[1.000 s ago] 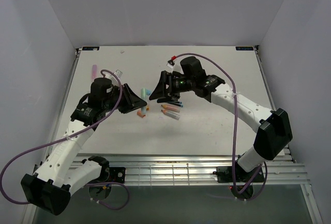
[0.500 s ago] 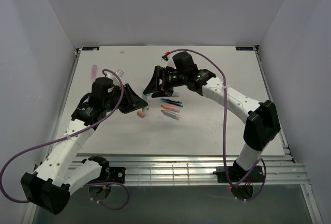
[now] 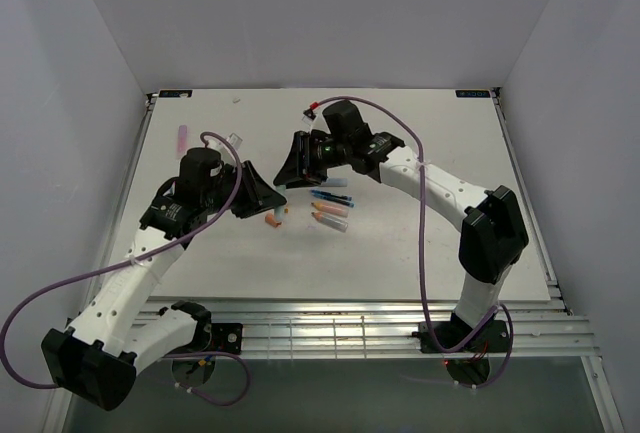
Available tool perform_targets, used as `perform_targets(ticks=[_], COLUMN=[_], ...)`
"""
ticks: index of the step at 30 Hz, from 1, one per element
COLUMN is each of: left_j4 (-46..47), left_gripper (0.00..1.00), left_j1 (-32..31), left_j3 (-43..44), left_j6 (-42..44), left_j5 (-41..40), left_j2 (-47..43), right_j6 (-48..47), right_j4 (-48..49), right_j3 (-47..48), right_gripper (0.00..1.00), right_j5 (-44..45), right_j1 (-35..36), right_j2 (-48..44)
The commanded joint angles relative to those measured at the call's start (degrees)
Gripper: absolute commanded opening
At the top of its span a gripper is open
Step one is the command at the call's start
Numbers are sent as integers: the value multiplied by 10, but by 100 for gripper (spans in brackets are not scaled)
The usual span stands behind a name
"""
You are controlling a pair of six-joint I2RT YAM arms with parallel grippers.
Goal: Open the pen caps
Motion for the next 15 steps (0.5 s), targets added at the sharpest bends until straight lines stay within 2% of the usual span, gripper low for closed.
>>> perform_targets(ticks=[1, 4, 5, 7, 15], left_j4=[3, 2, 3, 1, -9], left_gripper=[0, 0, 0, 0, 0], left_j1=[-4, -4, -4, -4, -8], left_j3=[21, 23, 24, 23, -1], left_j6=[11, 14, 14, 14, 18], left_j5=[-1, -2, -4, -4, -5], left_j2=[-2, 4, 6, 13, 14], right_j6=[4, 4, 6, 8, 33], right_j4=[12, 12, 12, 11, -19], right_j3=[34, 37, 37, 37, 88], right_gripper=[40, 27, 17, 8, 8], right_j5=[-9, -11, -10, -3, 41], right_j1=[6, 9, 9, 9, 5], right_j2=[6, 10, 10, 10, 37])
